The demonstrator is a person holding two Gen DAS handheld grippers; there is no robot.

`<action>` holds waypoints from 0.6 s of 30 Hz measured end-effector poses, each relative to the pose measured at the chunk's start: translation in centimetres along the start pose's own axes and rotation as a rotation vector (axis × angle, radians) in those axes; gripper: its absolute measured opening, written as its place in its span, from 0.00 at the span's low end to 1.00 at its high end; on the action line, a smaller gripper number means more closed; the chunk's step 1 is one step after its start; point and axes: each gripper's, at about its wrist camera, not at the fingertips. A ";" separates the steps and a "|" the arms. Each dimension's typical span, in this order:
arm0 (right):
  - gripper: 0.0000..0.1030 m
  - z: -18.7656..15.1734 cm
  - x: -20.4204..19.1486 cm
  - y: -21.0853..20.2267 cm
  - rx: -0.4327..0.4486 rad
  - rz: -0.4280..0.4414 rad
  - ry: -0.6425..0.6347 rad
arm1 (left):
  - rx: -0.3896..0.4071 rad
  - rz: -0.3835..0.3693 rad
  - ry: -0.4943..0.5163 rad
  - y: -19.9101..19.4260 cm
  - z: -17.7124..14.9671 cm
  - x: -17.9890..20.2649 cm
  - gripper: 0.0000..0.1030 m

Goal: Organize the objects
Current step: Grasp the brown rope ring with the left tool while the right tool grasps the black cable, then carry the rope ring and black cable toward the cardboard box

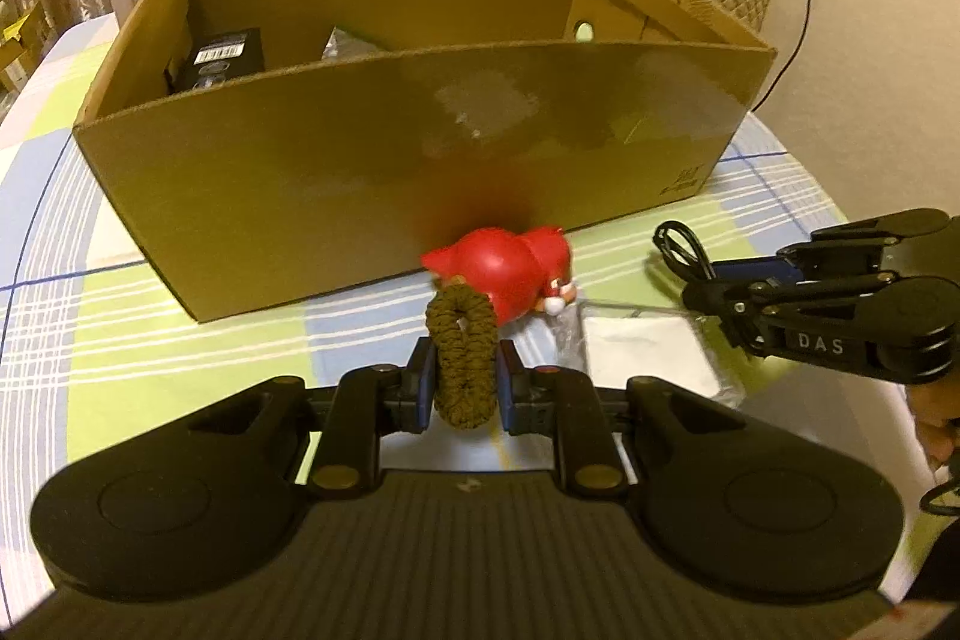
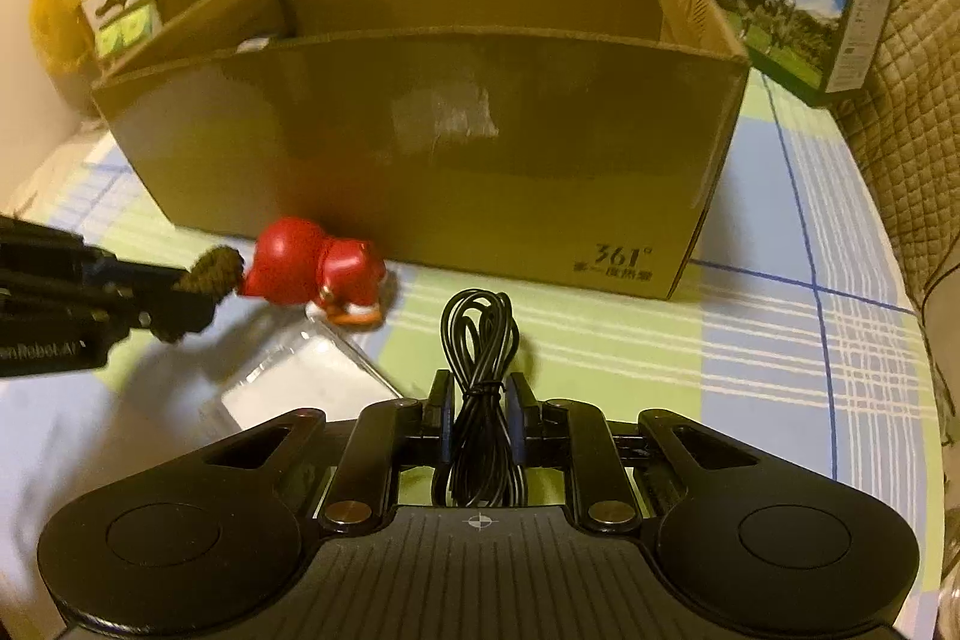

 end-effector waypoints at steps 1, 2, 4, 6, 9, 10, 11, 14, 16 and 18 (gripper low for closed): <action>0.14 0.1 -0.1 -0.4 0.013 -0.003 0.003 | 0.006 -0.006 0.001 -0.2 0.1 0.1 0.16; 0.14 0.1 -0.3 -0.8 0.027 -0.007 0.004 | 0.012 -0.012 0.002 -0.4 0.2 0.2 0.16; 0.14 0.2 -0.5 -1.6 0.054 -0.010 0.009 | 0.021 -0.019 0.005 -0.9 0.4 0.4 0.16; 0.14 0.3 -0.7 -2.4 0.080 0.000 0.017 | 0.031 -0.027 0.005 -1.3 0.5 0.5 0.16; 0.14 0.6 -1.1 -3.4 0.109 0.021 0.020 | 0.043 -0.032 0.007 -2.0 0.5 0.4 0.16; 0.14 0.6 -1.2 -3.7 0.117 0.026 0.020 | 0.046 -0.032 0.010 -2.2 0.5 0.5 0.16; 0.14 0.8 -1.2 -3.9 0.127 0.034 0.022 | 0.052 -0.030 0.011 -2.4 0.5 0.5 0.16; 0.14 1.2 -1.5 -4.3 0.151 0.045 0.022 | 0.070 -0.029 0.007 -2.8 0.8 0.5 0.16; 0.14 1.4 -1.7 -4.5 0.170 0.052 0.026 | 0.081 -0.033 0.001 -3.0 1.0 0.6 0.16; 0.14 1.5 -1.9 -4.5 0.180 0.056 0.029 | 0.087 -0.037 0.001 -3.1 1.2 0.8 0.16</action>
Point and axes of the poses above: each gripper's, at about its wrist camera, not at the fingertips, and y roughly the way its jaws point, x to its right, z to its top, and after that the axes turned 5 degrees about z, right-handed
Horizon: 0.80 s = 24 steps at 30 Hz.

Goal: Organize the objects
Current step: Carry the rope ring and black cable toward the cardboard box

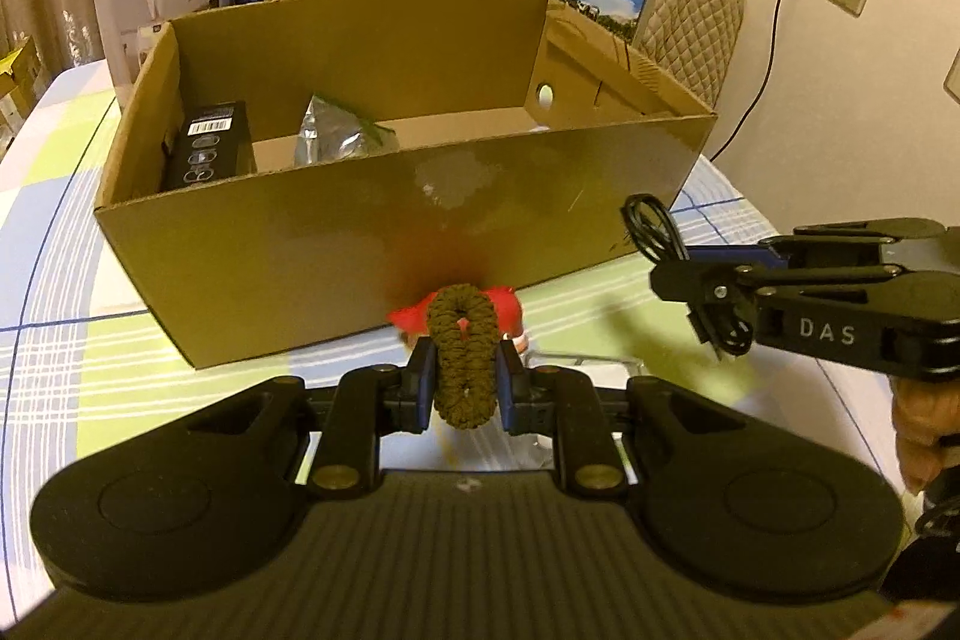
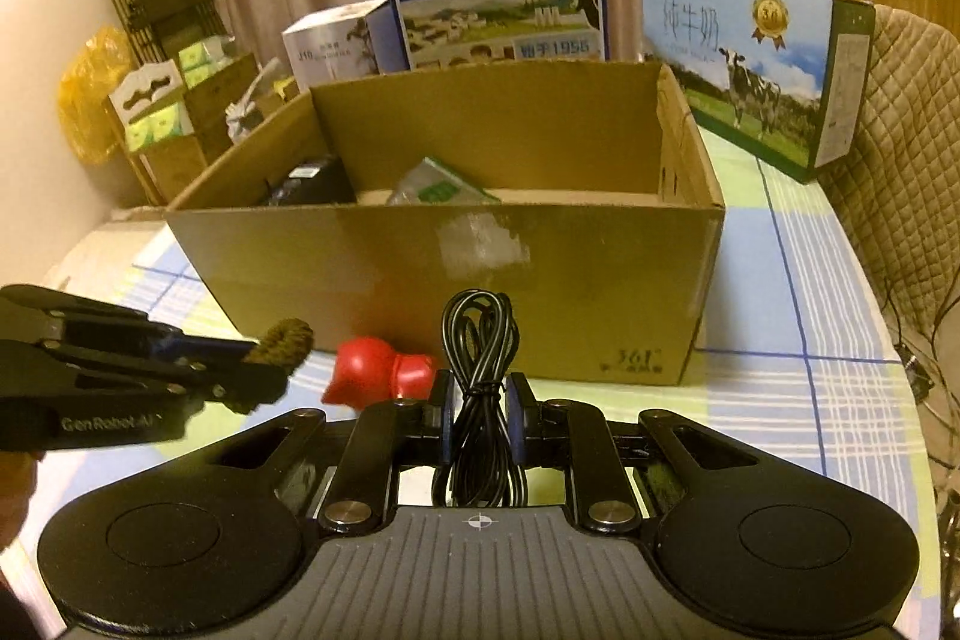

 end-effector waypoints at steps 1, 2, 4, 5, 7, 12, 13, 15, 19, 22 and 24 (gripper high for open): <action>0.14 0.0 0.0 0.1 -0.003 0.000 0.001 | 0.000 0.000 0.001 0.1 0.0 0.1 0.16; 0.14 0.0 0.1 0.2 -0.005 0.000 0.004 | -0.002 0.002 0.000 0.2 0.0 0.1 0.16; 0.14 -0.1 0.2 0.3 -0.008 0.001 0.008 | -0.010 0.006 -0.002 0.3 -0.2 0.0 0.16; 0.14 -0.1 0.2 0.3 -0.008 0.000 0.008 | -0.011 0.007 -0.002 0.3 -0.2 0.0 0.16; 0.14 -0.1 0.1 0.2 -0.007 0.001 0.007 | -0.008 0.007 -0.002 0.2 -0.2 0.0 0.16; 0.14 0.0 -0.3 0.2 0.001 0.007 0.000 | 0.003 0.004 -0.008 -0.2 0.0 -0.1 0.16; 0.14 0.1 -0.3 0.1 0.005 0.009 0.000 | 0.007 0.003 -0.010 -0.3 0.2 -0.1 0.16; 0.14 0.4 -0.5 -0.3 0.024 0.018 0.008 | 0.031 0.000 -0.013 -1.0 0.6 -0.2 0.16; 0.14 1.6 -0.4 -1.7 0.100 0.027 0.045 | 0.107 -0.011 -0.024 -3.3 1.8 -0.4 0.16; 0.14 2.7 -0.5 -2.7 0.157 0.027 0.060 | 0.147 0.003 -0.025 -4.4 2.5 -0.5 0.16; 0.14 3.4 -0.5 -3.0 0.181 0.029 0.065 | 0.158 0.002 -0.033 -4.8 2.9 -0.6 0.16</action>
Point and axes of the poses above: each gripper's, at about its wrist camera, not at the fingertips, and y roughly the way its jaws point, x to its right, z to its top, and after that the axes turned 5 degrees about z, right-handed
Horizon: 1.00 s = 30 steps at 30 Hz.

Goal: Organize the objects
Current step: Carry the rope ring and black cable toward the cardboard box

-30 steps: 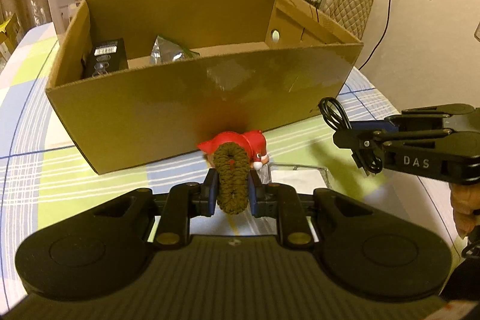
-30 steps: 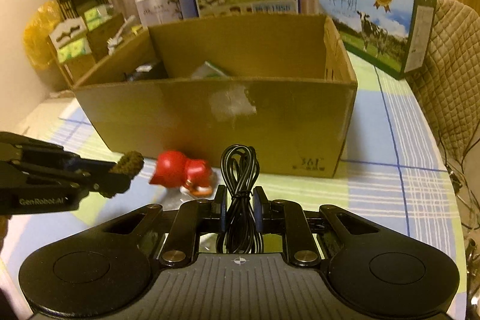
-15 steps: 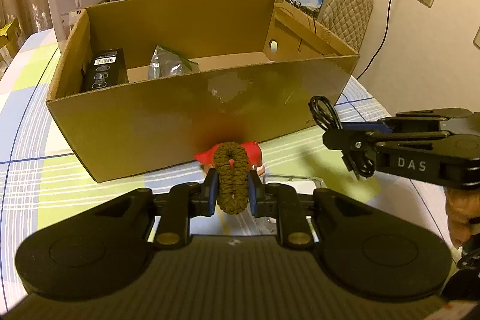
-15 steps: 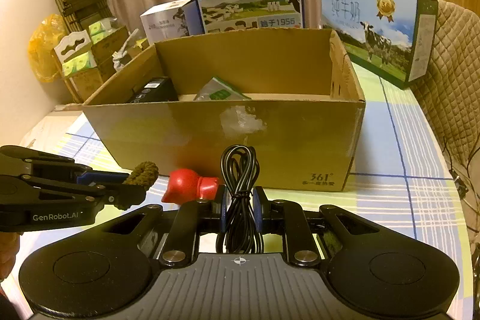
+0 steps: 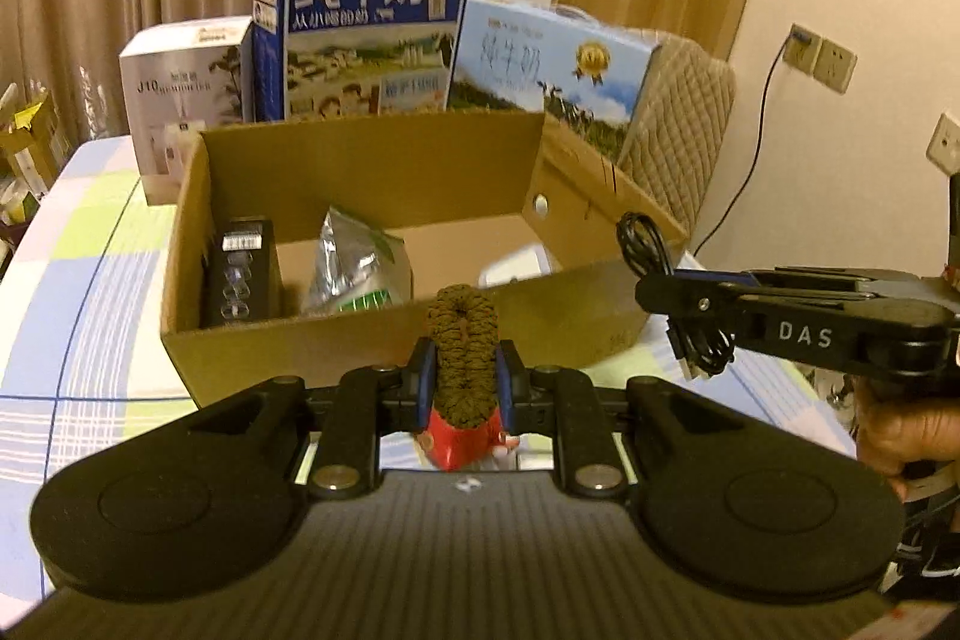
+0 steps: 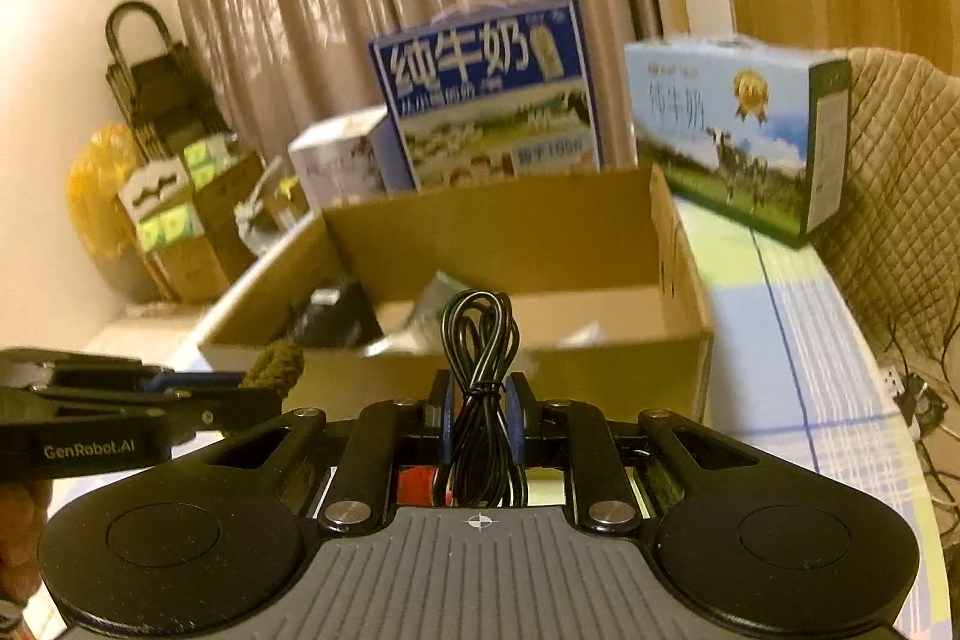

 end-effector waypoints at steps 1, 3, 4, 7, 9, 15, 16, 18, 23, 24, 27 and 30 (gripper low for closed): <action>0.14 0.3 0.0 -0.1 0.005 0.000 0.001 | 0.003 -0.001 -0.001 -0.1 0.2 0.0 0.16; 0.14 0.9 -0.1 -0.2 0.014 0.006 0.005 | 0.010 0.001 -0.003 0.0 0.8 -0.1 0.16; 0.14 1.1 -0.2 -0.2 0.018 0.003 0.000 | 0.014 0.003 -0.002 0.0 1.1 -0.1 0.16; 0.14 1.8 -0.5 -0.3 0.032 -0.002 -0.002 | 0.026 0.009 -0.002 0.1 2.3 -0.1 0.16; 0.14 2.4 -0.6 0.0 0.041 -0.006 -0.004 | 0.026 0.009 0.001 0.6 3.2 -0.1 0.16; 0.14 5.6 -1.6 1.7 0.099 -0.003 -0.028 | 0.024 0.018 -0.026 3.4 5.6 -1.2 0.16; 0.14 5.9 -1.7 2.1 0.106 -0.003 -0.033 | 0.026 0.023 -0.033 3.6 5.7 -1.4 0.16; 0.14 6.7 -1.6 3.0 0.110 0.016 -0.022 | 0.029 0.034 -0.046 4.1 5.9 -2.1 0.16; 0.14 7.0 -1.2 5.7 0.087 0.015 -0.015 | 0.016 0.062 -0.059 5.7 6.3 -3.5 0.16; 0.14 7.0 -1.0 6.2 0.081 0.011 -0.014 | 0.014 0.067 -0.060 6.0 6.4 -3.6 0.16; 0.14 6.8 -0.5 7.2 0.065 0.003 -0.013 | 0.006 0.079 -0.053 6.8 6.6 -3.9 0.16; 0.14 6.4 0.3 7.7 0.056 -0.014 0.000 | -0.001 0.081 -0.051 7.3 6.6 -4.1 0.16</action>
Point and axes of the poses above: each gripper's, at about its wrist camera, not at the fingertips, and y roughly the way its jaws point, x to its right, z to its top, and after that the axes turned 5 degrees about z, right-handed
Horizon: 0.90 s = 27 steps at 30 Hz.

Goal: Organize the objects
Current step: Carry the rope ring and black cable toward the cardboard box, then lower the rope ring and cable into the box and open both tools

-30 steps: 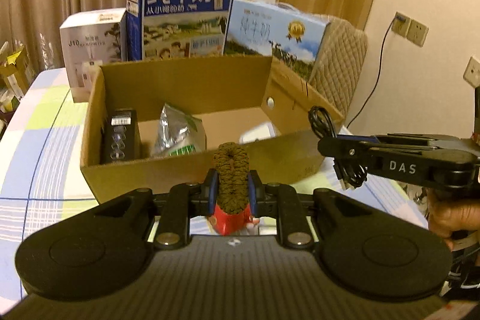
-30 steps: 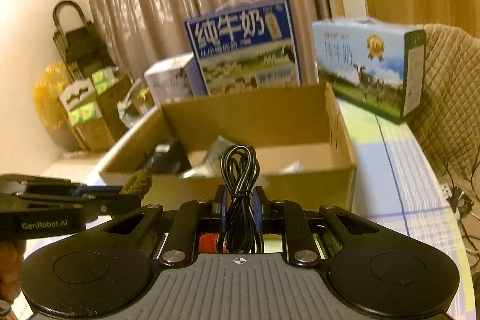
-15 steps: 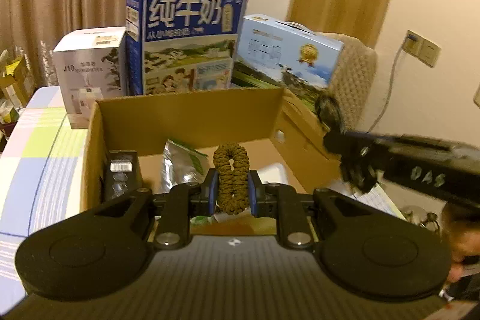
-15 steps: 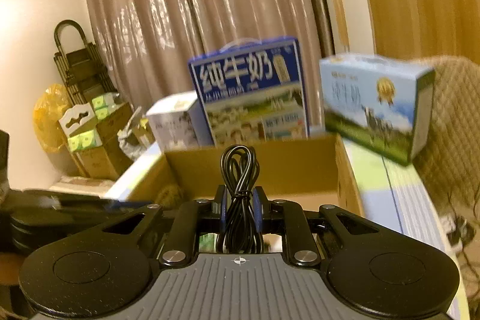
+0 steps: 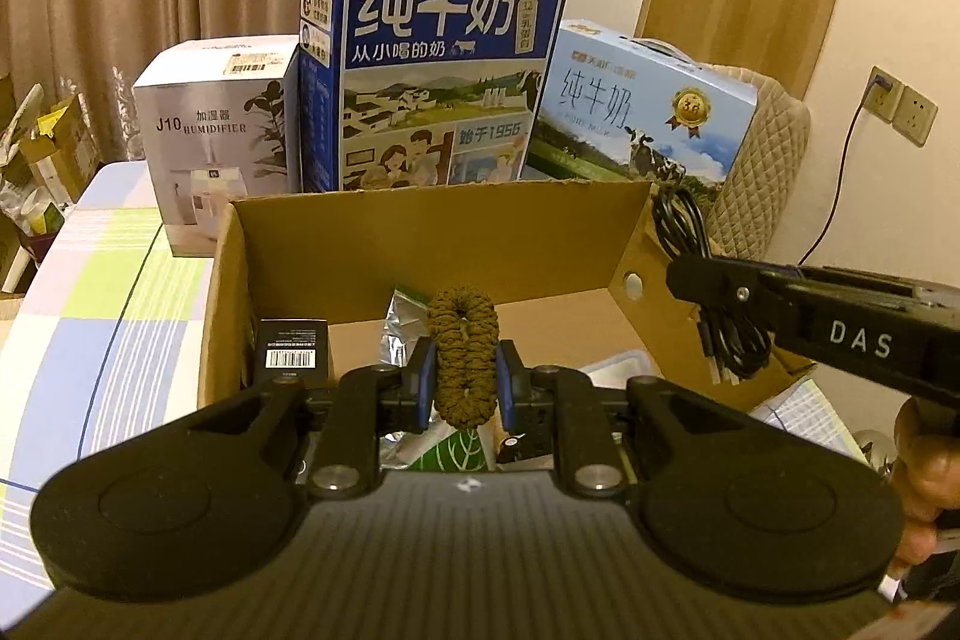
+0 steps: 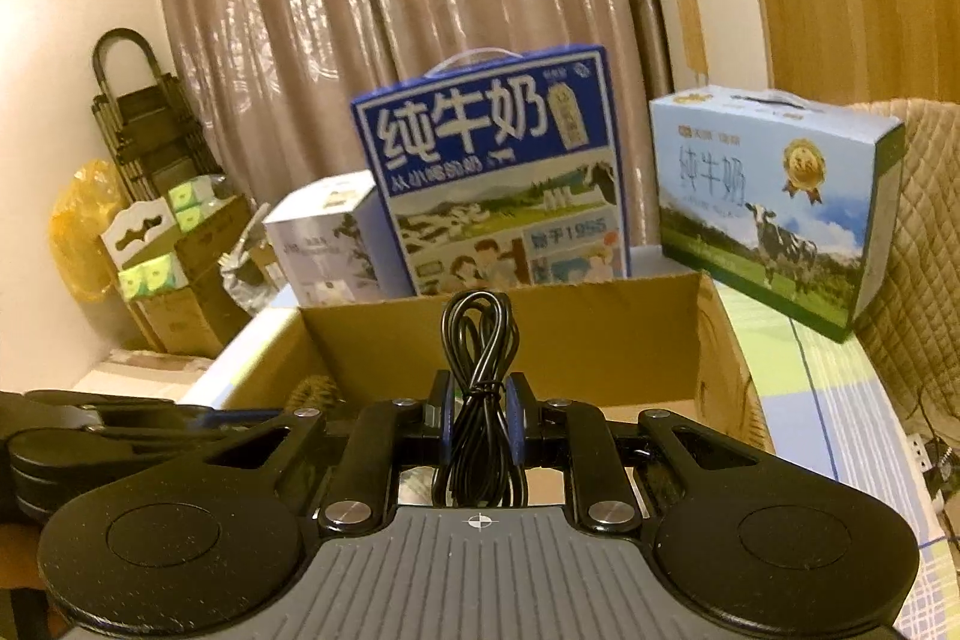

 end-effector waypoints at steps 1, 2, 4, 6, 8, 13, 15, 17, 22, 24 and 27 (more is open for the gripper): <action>0.14 -0.2 0.3 0.1 0.000 -0.008 0.006 | -0.001 0.002 -0.003 0.1 0.0 -0.1 0.16; 0.14 -0.3 0.5 0.1 0.000 -0.015 0.013 | -0.001 0.004 -0.008 0.2 0.1 -0.2 0.16; 0.14 -0.5 1.0 0.3 0.002 -0.023 0.027 | 0.000 0.006 -0.015 0.4 0.2 -0.5 0.16; 0.14 -0.6 1.2 0.5 0.004 -0.027 0.037 | 0.002 0.007 -0.021 0.6 0.3 -0.8 0.16; 0.14 -0.6 1.3 0.8 0.002 -0.030 0.039 | 0.002 0.010 -0.022 0.8 0.4 -0.9 0.16; 0.14 -0.6 1.8 1.5 0.000 -0.038 0.043 | -0.012 0.001 -0.031 1.6 0.2 -0.9 0.16; 0.14 -0.8 2.0 1.6 -0.008 -0.041 0.047 | -0.014 -0.001 -0.027 1.8 0.1 -0.6 0.17; 0.14 -0.9 2.0 1.6 -0.013 -0.041 0.049 | -0.009 -0.001 -0.027 2.0 0.1 -0.4 0.24; 0.14 -1.0 2.1 1.7 -0.015 -0.033 0.054 | 0.005 0.032 -0.025 2.0 0.1 -0.5 0.62; 0.14 -1.0 2.1 1.7 -0.016 -0.031 0.060 | -0.001 0.029 -0.047 2.1 0.1 -0.9 0.62; 0.14 -1.0 2.2 1.7 -0.017 -0.031 0.061 | -0.008 0.036 -0.064 2.1 0.0 -1.4 0.62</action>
Point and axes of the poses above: each gripper's, at about its wrist camera, not at the fingertips, and y roughly the way its jaws point, x to its right, z to its top, and after that the axes turned 5 degrees about z, right-handed
